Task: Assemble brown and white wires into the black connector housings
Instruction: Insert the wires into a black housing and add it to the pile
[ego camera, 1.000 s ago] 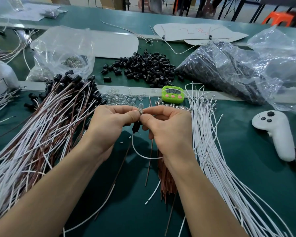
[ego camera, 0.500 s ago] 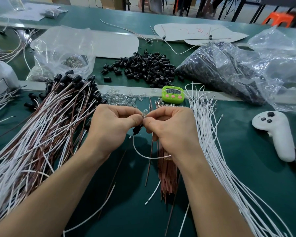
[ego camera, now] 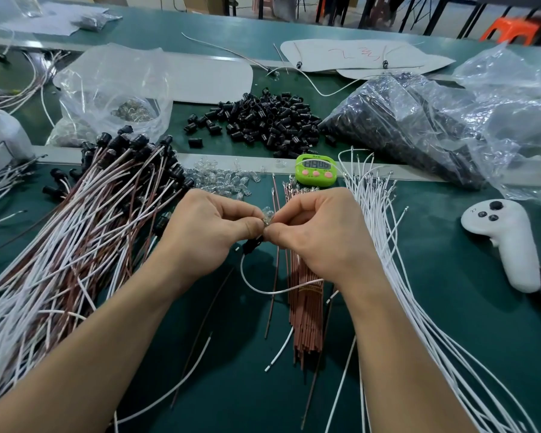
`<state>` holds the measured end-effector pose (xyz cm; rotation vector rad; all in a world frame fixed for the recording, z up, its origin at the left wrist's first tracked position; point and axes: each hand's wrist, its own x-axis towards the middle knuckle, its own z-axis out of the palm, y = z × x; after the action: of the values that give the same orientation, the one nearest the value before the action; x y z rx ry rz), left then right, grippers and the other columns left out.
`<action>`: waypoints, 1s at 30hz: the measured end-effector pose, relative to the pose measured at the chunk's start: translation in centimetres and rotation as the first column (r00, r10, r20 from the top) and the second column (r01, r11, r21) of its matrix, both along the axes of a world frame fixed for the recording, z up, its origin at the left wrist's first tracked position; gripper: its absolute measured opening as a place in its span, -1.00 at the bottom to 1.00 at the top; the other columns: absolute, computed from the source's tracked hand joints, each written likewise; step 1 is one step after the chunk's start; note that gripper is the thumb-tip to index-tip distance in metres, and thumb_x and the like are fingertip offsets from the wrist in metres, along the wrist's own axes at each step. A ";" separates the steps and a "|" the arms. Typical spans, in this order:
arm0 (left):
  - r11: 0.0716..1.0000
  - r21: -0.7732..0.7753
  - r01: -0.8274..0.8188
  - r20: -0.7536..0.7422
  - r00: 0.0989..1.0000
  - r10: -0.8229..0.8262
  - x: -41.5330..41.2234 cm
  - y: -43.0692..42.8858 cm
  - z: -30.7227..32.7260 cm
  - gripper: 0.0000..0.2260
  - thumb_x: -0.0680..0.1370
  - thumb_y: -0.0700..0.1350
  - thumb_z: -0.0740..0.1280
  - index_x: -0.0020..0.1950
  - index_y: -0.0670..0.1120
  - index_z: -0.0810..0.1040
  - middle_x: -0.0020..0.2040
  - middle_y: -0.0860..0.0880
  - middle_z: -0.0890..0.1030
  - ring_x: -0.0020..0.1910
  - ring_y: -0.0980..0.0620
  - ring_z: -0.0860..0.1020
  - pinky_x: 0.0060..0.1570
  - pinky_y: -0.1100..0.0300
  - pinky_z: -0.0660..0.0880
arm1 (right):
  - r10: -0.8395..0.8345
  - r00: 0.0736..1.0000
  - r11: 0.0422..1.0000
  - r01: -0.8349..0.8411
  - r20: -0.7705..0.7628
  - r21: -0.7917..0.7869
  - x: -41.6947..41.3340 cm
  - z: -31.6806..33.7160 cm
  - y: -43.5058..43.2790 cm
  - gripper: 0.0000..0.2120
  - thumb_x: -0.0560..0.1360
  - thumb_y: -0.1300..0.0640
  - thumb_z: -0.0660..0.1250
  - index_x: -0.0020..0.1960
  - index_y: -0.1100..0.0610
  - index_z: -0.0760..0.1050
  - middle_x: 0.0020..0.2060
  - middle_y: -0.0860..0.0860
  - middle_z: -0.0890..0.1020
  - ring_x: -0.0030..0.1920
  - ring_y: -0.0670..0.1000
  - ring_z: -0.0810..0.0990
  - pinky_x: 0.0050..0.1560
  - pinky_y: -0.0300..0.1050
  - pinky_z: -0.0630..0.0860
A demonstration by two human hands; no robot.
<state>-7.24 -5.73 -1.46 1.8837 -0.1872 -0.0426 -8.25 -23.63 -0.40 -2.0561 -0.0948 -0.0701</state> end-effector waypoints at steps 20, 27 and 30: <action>0.995 0.064 0.072 -0.176 0.983 -0.059 -0.3 0.2 0.2 -0.84 0.45 -0.31 0.53 -0.15 -0.05 0.79 -0.27 -0.10 0.74 -0.29 0.03 0.62 -0.11 0.01 0.62 | 0.197 0.967 0.969 -0.168 0.158 -0.180 -0.1 0.1 -0.4 -0.72 0.27 0.32 0.63 -0.18 -0.04 0.76 -0.36 -0.16 0.71 -0.32 -0.14 0.70 -0.24 -0.08 0.67; 0.992 -0.033 0.125 -0.245 0.961 -0.129 -0.1 0.5 0.2 -0.88 0.47 -0.32 0.50 -0.14 -0.12 0.78 -0.22 -0.19 0.74 -0.24 -0.04 0.63 -0.04 0.01 0.61 | 0.223 0.963 0.969 -0.202 0.150 -0.141 0.0 0.1 -0.6 -0.74 0.29 0.34 0.61 -0.19 0.01 0.75 -0.37 -0.13 0.72 -0.31 -0.15 0.71 -0.20 -0.07 0.69; 0.976 -0.110 0.189 -0.274 0.938 -0.212 0.1 1.0 0.2 -0.91 0.49 -0.29 0.49 -0.15 -0.14 0.77 -0.23 -0.19 0.73 -0.26 0.01 0.60 -0.14 0.19 0.56 | 0.250 0.955 0.966 -0.235 0.157 -0.108 0.0 0.3 -0.7 -0.77 0.32 0.34 0.60 -0.19 0.02 0.74 -0.37 -0.13 0.72 -0.30 -0.12 0.72 -0.18 -0.05 0.70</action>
<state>-7.17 -4.70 -1.27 1.7477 -0.1793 -0.4377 -8.30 -24.29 -0.13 -2.1077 -0.4631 -0.0890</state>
